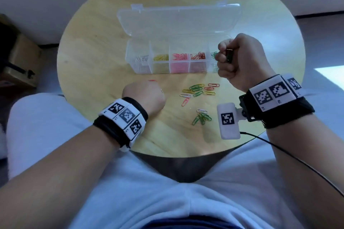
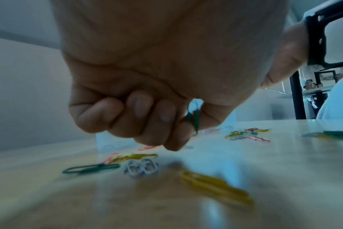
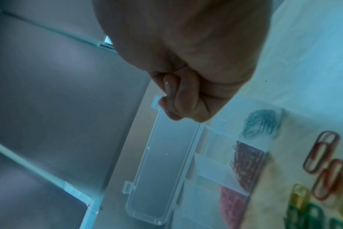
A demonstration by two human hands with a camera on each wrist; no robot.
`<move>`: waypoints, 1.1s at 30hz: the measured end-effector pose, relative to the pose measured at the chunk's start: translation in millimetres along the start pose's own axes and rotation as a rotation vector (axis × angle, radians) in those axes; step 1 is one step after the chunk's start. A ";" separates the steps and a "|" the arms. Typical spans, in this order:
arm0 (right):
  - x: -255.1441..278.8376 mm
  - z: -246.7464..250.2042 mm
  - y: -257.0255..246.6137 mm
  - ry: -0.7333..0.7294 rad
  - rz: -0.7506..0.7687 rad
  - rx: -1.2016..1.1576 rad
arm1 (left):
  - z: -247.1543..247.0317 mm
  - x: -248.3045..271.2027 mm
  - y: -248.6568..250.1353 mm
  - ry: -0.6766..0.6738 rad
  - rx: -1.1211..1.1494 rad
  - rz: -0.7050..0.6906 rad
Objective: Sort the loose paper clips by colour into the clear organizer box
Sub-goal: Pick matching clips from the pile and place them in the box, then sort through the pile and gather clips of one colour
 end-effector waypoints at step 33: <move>4.6 50.9 -63.8 0.245 0.503 0.033 | 94.0 -62.6 137.6 0.030 0.703 -0.246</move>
Point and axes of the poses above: each hand's wrist, its own x-axis away from the middle knuckle, its own z-axis out of the back of the hand, y = z × x, the point moved 7 cm from there along -x, towards the middle knuckle, and after that the axes turned 2 degrees about -y, right-handed, at the moved point
